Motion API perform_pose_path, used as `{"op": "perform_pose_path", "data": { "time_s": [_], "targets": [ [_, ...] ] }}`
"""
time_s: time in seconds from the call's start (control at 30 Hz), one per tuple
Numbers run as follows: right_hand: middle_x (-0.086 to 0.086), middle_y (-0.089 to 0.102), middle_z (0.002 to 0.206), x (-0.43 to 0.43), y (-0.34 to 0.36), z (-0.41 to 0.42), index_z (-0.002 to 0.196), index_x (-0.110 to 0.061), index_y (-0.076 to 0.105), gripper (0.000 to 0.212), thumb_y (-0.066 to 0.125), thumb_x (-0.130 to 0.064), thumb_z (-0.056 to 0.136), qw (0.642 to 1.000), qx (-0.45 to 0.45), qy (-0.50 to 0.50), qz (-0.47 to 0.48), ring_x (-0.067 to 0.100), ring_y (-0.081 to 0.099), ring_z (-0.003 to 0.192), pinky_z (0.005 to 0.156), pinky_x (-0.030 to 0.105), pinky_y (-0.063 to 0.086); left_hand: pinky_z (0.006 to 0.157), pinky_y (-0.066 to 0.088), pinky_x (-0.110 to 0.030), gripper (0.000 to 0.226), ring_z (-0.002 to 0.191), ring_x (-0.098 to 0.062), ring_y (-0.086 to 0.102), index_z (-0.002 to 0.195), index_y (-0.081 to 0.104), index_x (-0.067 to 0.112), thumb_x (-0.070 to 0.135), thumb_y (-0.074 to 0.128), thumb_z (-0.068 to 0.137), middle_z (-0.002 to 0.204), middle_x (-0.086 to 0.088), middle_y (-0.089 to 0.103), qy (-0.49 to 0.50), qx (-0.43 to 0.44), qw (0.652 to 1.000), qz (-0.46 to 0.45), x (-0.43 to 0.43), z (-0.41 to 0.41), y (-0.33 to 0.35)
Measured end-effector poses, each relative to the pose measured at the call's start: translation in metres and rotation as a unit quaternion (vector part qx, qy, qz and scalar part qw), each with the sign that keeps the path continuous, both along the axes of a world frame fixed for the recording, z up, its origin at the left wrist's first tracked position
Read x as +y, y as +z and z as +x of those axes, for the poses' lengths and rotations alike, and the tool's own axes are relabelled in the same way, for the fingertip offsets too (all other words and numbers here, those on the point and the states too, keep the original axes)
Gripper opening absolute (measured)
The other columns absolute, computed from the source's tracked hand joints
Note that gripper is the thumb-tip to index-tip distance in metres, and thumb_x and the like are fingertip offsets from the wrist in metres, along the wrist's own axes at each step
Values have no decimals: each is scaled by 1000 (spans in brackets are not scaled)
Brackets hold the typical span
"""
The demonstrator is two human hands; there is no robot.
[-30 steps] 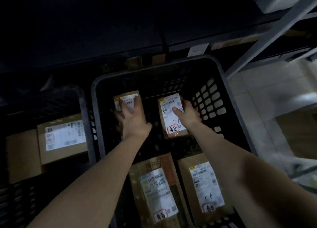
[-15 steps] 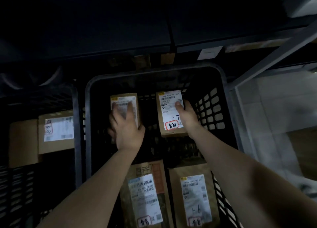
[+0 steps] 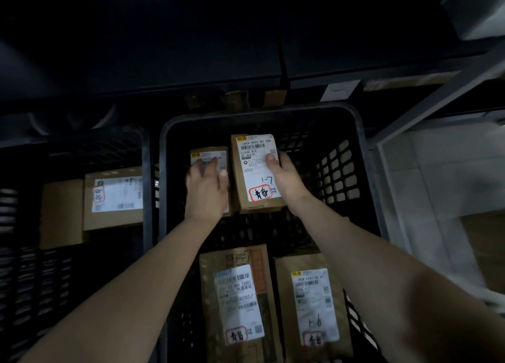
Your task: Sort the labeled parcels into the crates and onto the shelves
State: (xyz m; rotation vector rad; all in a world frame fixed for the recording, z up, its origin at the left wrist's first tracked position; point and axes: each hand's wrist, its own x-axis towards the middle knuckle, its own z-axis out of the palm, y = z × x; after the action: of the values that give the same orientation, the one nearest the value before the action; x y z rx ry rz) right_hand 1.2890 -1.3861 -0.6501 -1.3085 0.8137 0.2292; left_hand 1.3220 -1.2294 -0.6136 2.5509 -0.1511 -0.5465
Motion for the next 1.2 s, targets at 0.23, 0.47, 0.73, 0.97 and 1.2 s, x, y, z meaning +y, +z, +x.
{"op": "perform_pose_path", "data": {
  "time_s": [0.23,0.47,0.73,0.97,1.2],
  "targets": [
    [8,66,114,13,23,-19,137,-18,42,43,54,-30,97,998,-33,-30,38,18,69,87,72,33,60,108,38,-42,98,132,-19,42,151,6,28,58,65,78,148,0,39,57,188,953,-230,6,-8,14],
    [5,66,116,4,25,-37,128,-14,55,45,36,-45,102,998,52,19,-17,17,64,91,70,28,50,94,50,-41,81,112,-16,59,148,17,34,21,68,86,132,4,55,130,215,899,-358,3,-18,13],
    [15,59,128,-9,-5,-101,126,-5,59,38,55,-29,97,866,225,360,-265,28,53,119,93,28,42,103,42,-44,63,124,-30,46,152,11,28,32,44,98,146,-12,29,183,64,960,-200,9,8,6],
    [13,56,133,-6,-17,-104,133,-13,54,42,55,-32,96,868,206,341,-296,29,52,122,96,30,43,115,21,-46,78,142,-34,15,149,24,30,-6,53,85,156,-15,11,-121,-214,968,51,8,-12,9],
    [9,45,145,-13,-15,-114,144,-18,42,57,61,-34,93,824,221,441,-279,26,46,129,97,27,41,114,-13,-48,45,147,-20,-2,130,54,30,47,26,99,155,1,25,-443,-144,840,278,12,-12,7]
  ]
}}
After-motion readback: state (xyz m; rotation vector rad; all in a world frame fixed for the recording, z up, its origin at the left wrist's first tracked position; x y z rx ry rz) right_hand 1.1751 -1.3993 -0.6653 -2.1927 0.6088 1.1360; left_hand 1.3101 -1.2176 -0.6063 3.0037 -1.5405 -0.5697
